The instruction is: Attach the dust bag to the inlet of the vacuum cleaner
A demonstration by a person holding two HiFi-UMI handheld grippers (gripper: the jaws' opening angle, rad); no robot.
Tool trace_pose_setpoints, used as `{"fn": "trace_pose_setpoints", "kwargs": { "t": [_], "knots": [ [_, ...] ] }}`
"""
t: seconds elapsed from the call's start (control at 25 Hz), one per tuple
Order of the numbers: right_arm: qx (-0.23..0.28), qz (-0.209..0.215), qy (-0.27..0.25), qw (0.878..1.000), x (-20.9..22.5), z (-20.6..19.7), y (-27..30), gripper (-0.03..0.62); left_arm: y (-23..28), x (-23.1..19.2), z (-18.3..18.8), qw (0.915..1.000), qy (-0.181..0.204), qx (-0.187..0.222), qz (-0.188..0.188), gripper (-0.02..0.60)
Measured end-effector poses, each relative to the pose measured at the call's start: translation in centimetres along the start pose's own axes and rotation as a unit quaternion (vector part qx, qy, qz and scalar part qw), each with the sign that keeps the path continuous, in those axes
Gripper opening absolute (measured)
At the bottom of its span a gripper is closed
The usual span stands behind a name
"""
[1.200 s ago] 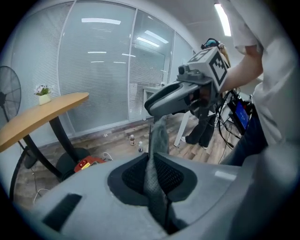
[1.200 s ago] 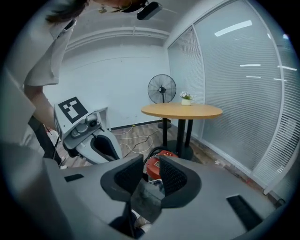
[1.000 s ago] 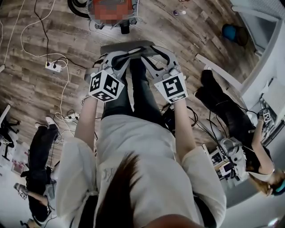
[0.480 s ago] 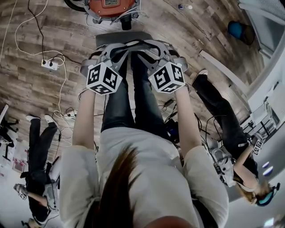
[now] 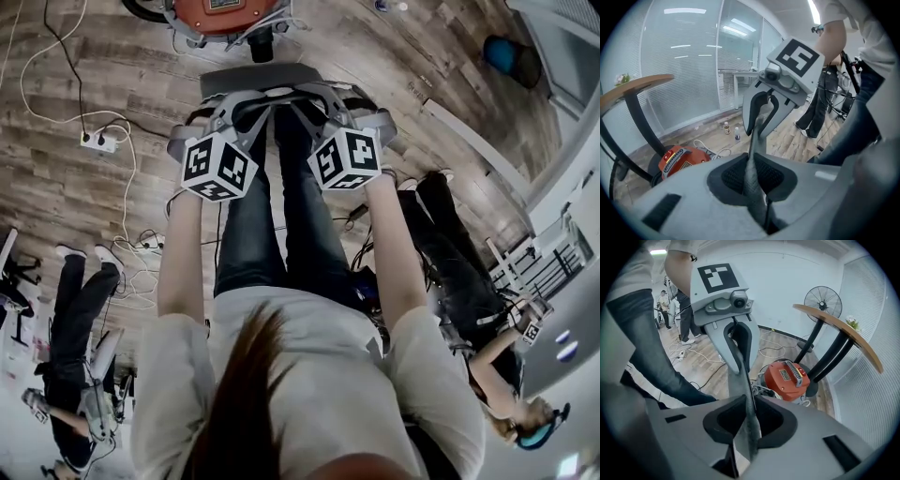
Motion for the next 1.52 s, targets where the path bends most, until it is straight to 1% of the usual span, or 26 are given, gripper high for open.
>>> {"fn": "trace_pose_setpoints", "kwargs": {
  "t": [0.16,0.36,0.52,0.72,0.8,0.88,0.96,1.04,1.12,1.36,1.52],
  "knots": [
    [-0.005,0.016,0.0,1.0,-0.3,-0.7,1.5,0.046,1.3,-0.5,-1.4,1.0,-0.008,-0.006,-0.001,0.043],
    [-0.009,0.024,0.009,1.0,-0.7,-1.7,3.7,0.041,2.9,-0.3,-3.2,0.9997,-0.021,-0.013,0.005,0.046],
    [-0.007,0.029,0.008,1.0,-1.1,-2.3,5.0,0.04,3.9,-0.2,-4.3,0.9994,-0.027,-0.016,0.012,0.049],
    [-0.007,0.038,0.013,0.999,-1.3,-3.1,6.5,0.035,5.2,-0.4,-5.6,0.9987,-0.038,-0.032,0.009,0.074],
    [-0.008,0.036,0.02,0.999,-1.3,-3.3,6.8,0.035,5.5,-0.5,-5.8,0.9986,-0.031,-0.041,0.011,0.083],
    [-0.007,0.032,0.027,0.999,-1.2,-3.3,7.0,0.035,5.6,-0.6,-5.9,0.9986,-0.015,-0.047,0.018,0.083],
    [-0.003,0.029,0.034,0.999,-1.0,-3.3,7.1,0.034,5.5,-0.8,-5.9,0.9982,0.002,-0.051,0.032,0.083],
    [0.0,0.027,0.04,0.999,-0.8,-3.4,7.4,0.035,5.6,-0.9,-6.0,0.9975,0.007,-0.054,0.046,0.067],
    [-0.002,0.027,0.045,0.999,-0.5,-3.6,7.8,0.035,6.0,-1.2,-6.1,0.997,-0.002,-0.057,0.052,0.063],
    [-0.016,0.042,0.042,0.998,-0.3,-4.7,9.8,0.035,7.9,-1.2,-7.6,0.9957,-0.036,-0.069,0.049,0.058],
    [-0.018,0.052,0.044,0.998,-0.2,-5.2,11.4,0.035,8.8,-1.2,-8.7,0.9928,-0.06,-0.082,0.062,0.058]
  ]
}}
Point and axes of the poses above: the fingertips, and each gripper's own axes: y forward along the fingers, x to its right, z out of its top, the point moved 9 cm from there along -y, backward along the fingers, and after that the axes turned 3 degrees about y, right-handed, at the moved point
